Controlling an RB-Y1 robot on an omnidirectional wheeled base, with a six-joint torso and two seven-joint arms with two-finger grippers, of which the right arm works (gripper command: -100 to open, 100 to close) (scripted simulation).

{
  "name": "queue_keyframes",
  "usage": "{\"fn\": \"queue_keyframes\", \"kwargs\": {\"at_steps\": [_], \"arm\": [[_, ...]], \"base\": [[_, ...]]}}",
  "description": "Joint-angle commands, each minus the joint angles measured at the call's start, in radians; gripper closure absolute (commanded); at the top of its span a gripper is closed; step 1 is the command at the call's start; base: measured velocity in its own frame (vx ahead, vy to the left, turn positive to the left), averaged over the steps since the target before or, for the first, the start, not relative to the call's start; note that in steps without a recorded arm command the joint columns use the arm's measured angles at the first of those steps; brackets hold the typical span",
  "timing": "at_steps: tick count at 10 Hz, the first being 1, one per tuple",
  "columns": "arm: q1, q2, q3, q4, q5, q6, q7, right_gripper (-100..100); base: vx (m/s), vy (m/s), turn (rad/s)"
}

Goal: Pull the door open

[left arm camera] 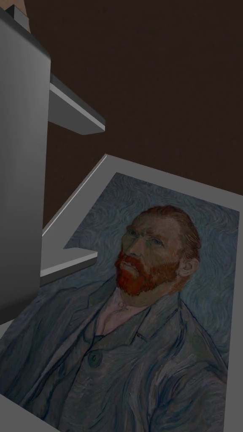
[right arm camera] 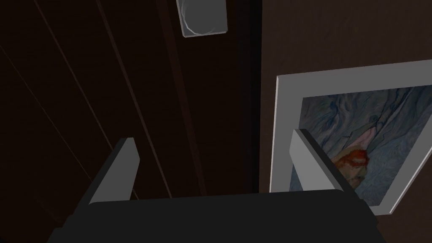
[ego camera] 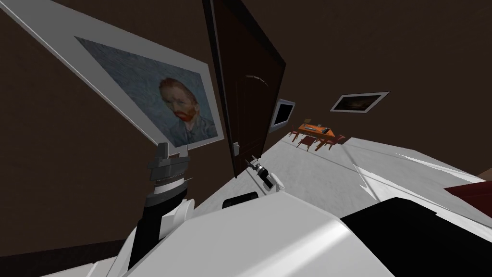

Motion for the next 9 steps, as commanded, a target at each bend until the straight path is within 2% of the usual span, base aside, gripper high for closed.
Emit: {"fn": "queue_keyframes", "kwargs": {"at_steps": [1, 4, 6, 9], "arm": [[-0.007, -0.001, 0.007, 0.012, 0.022, 0.001, 0.010, -100], [-0.019, -0.002, 0.012, 0.036, 0.049, -0.004, 0.025, -100], [-0.019, -0.003, 0.013, 0.036, 0.050, -0.003, 0.025, -100], [-0.028, -0.003, 0.006, 0.050, 0.040, -0.001, 0.036, -100]], "base": [[0.195, 0.096, -0.034], [0.195, 0.054, -0.034], [0.145, 0.065, -0.014], [-0.139, -0.055, 0.052]]}}
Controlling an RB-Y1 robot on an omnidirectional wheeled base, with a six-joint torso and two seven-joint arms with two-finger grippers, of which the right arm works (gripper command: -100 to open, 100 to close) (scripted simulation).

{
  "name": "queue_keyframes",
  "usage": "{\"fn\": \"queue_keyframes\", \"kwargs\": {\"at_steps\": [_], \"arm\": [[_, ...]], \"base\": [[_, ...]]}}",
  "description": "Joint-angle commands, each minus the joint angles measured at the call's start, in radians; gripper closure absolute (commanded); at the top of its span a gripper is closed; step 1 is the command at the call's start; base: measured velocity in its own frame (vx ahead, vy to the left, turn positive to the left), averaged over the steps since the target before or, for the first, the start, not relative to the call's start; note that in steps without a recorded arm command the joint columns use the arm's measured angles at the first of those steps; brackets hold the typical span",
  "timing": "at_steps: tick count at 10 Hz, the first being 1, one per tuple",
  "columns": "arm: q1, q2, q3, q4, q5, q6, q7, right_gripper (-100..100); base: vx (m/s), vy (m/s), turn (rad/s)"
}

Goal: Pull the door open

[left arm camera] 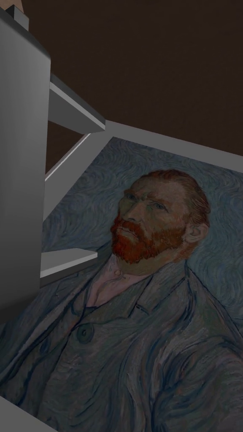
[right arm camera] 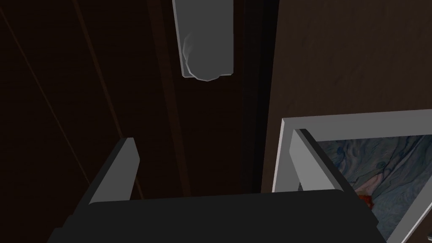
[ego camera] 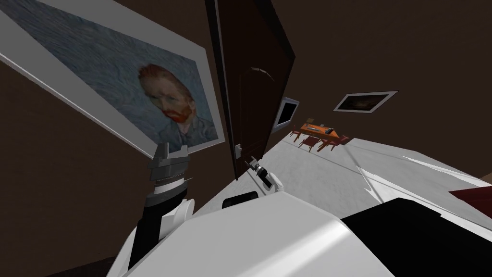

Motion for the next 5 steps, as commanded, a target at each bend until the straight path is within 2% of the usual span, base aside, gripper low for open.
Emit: {"fn": "queue_keyframes", "kwargs": {"at_steps": [1, 5], "arm": [[-0.006, 0.000, -0.005, 0.011, -0.008, 0.002, 0.009, -100], [-0.045, -0.002, -0.034, 0.066, -0.055, 0.014, 0.056, -100]], "base": [[-0.194, -0.047, 0.069], [-0.189, -0.043, 0.118]]}}
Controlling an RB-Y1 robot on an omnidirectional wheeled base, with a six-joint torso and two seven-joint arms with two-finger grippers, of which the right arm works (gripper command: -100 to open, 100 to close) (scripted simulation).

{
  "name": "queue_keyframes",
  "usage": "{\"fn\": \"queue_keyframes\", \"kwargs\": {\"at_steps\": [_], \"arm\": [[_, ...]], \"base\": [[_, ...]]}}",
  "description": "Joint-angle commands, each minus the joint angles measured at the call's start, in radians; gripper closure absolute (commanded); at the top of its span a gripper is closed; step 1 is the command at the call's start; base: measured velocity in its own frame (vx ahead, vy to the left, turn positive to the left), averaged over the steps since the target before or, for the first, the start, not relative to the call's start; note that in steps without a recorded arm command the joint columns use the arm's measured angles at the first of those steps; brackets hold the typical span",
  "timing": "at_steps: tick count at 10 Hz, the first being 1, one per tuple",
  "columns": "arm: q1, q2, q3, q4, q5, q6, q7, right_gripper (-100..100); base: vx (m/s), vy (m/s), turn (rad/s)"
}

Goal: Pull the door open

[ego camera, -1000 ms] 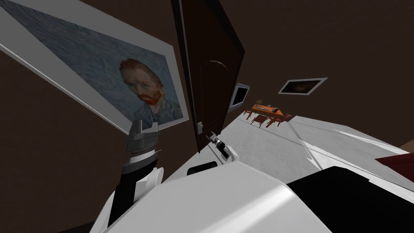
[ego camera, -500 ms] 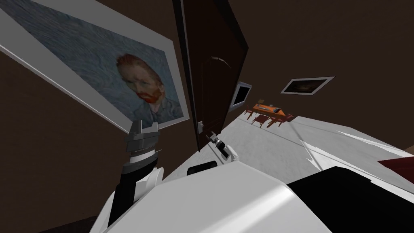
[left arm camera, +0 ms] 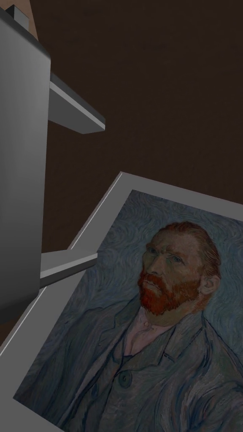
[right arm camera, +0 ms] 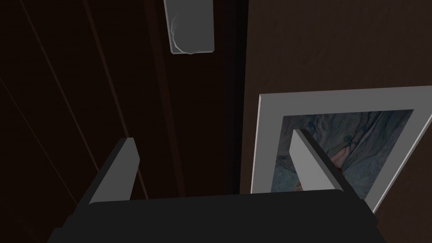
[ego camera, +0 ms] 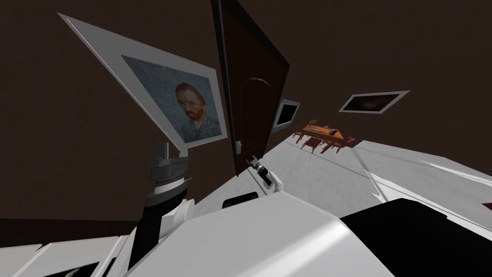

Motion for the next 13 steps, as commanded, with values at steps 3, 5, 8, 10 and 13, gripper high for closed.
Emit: {"fn": "queue_keyframes", "kwargs": {"at_steps": [3, 5, 8, 10, 13], "arm": [[-0.054, 0.000, -0.037, 0.073, -0.060, 0.015, 0.062, -100], [-0.080, 0.000, -0.055, 0.108, -0.090, 0.023, 0.092, -100], [-0.121, 0.001, -0.084, 0.162, -0.137, 0.035, 0.139, -100], [-0.157, 0.001, -0.109, 0.208, -0.178, 0.045, 0.180, -100], [-0.200, 0.002, -0.139, 0.263, -0.227, 0.058, 0.228, -100]], "base": [[-0.120, -0.021, 0.174], [-0.032, 0.001, 0.124], [0.002, 0.003, 0.136], [0.032, 0.004, 0.196], [0.053, 0.004, 0.126]]}}
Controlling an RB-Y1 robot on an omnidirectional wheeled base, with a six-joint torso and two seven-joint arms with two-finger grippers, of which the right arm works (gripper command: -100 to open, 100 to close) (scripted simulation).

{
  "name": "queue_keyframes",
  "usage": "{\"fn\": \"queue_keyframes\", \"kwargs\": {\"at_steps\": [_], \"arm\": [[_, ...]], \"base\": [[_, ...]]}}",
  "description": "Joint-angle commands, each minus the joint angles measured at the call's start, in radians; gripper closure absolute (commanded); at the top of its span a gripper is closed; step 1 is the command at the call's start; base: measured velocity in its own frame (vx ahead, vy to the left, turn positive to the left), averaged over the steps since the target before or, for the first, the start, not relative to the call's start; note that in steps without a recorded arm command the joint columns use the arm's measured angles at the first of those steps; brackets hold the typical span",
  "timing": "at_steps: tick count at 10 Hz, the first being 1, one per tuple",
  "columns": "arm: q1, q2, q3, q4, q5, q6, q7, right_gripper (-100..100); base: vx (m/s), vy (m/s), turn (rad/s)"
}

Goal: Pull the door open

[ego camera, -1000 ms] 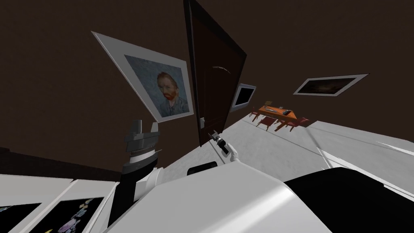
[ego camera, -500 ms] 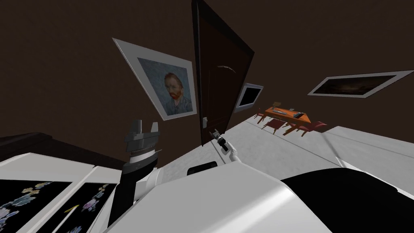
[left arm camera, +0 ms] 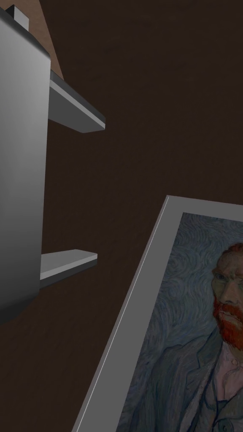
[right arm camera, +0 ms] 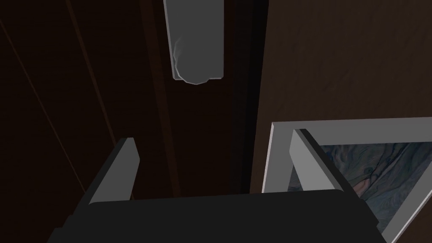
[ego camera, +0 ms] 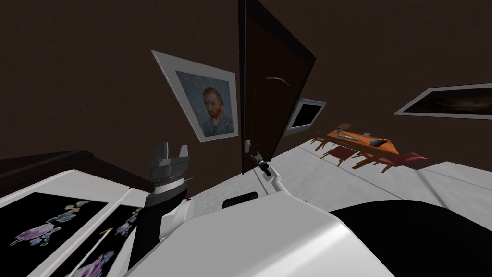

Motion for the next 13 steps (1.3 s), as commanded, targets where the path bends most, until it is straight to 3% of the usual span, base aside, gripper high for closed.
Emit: {"fn": "queue_keyframes", "kwargs": {"at_steps": [1, 7, 11, 12, 13], "arm": [[-0.021, 0.004, -0.016, 0.028, -0.026, 0.007, 0.030, -100], [-0.123, 0.010, -0.083, 0.147, -0.136, 0.033, 0.138, -100], [-0.189, 0.018, -0.114, 0.197, -0.194, 0.042, 0.191, -100], [-0.177, 0.017, -0.110, 0.193, -0.184, 0.038, 0.183, -100], [-0.177, 0.017, -0.110, 0.193, -0.184, 0.038, 0.183, 100]], "base": [[0.069, 0.002, 0.159], [0.097, -0.013, 0.149], [0.118, -0.044, 0.117], [0.057, -0.040, 0.035], [-0.008, 0.007, -0.026]]}}
